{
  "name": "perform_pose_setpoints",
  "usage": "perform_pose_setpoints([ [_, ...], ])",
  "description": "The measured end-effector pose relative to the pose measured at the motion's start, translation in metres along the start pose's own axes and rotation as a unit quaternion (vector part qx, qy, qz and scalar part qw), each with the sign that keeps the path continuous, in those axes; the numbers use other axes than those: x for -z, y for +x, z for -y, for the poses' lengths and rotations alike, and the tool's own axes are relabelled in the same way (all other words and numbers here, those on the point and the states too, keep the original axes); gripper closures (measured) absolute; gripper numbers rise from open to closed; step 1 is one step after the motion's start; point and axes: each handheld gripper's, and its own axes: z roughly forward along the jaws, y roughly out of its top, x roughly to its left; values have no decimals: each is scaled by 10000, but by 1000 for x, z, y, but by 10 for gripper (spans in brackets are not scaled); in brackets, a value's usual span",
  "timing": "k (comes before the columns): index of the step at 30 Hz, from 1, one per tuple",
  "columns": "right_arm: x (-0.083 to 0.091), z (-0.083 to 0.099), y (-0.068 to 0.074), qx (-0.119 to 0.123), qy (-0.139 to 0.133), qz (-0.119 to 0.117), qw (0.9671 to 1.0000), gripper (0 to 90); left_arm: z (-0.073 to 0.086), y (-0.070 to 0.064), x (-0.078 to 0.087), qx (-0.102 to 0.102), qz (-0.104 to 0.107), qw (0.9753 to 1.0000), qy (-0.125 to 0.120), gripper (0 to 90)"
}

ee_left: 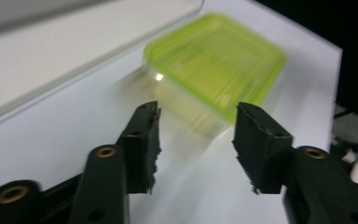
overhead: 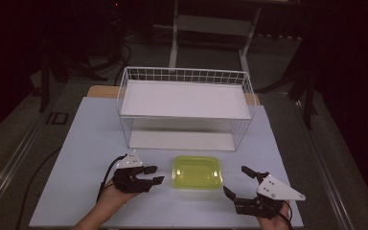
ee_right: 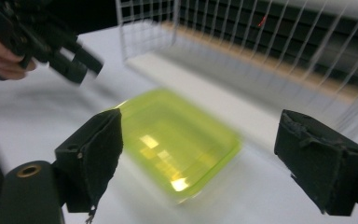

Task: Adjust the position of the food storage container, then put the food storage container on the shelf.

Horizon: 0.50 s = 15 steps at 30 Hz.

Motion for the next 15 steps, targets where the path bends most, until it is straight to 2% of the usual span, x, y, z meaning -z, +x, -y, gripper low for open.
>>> perform_pose_setpoints([
  [1, -2, 0, -2, -37, 144, -167, 9997, 170, -2, -2, 1, 58, 40, 10000, -2, 463],
  [2, -2, 1, -3, -61, 54, -211, 9997, 170, -5, -5, 1, 85, 86, 9999, -17, 456],
  [4, -3, -1, -3, 129, 88, -17, 9999, 148, -11, -10, -1, 111, 103, 9999, 38, 443],
  [5, -4, -3, -4, 109, 166, 38, 9998, 125, -14, -12, -2, 125, 115, 9998, 49, 443],
  [9, -9, -8, -15, -421, 293, 26, 9987, 118, -26, -16, -9, 230, 157, 9996, 40, 443],
  [11, -14, -9, -19, -627, 364, 226, 9971, 117, -30, -15, -14, 285, 184, 9994, 49, 435],
  [13, -20, -10, -24, -846, 510, 202, 9949, 111, -34, -13, -20, 337, 105, 9993, 110, 342],
  [15, -27, -11, -28, -1131, 688, 400, 9904, 112, -35, -10, -25, 522, 113, 9986, 60, 310],
])
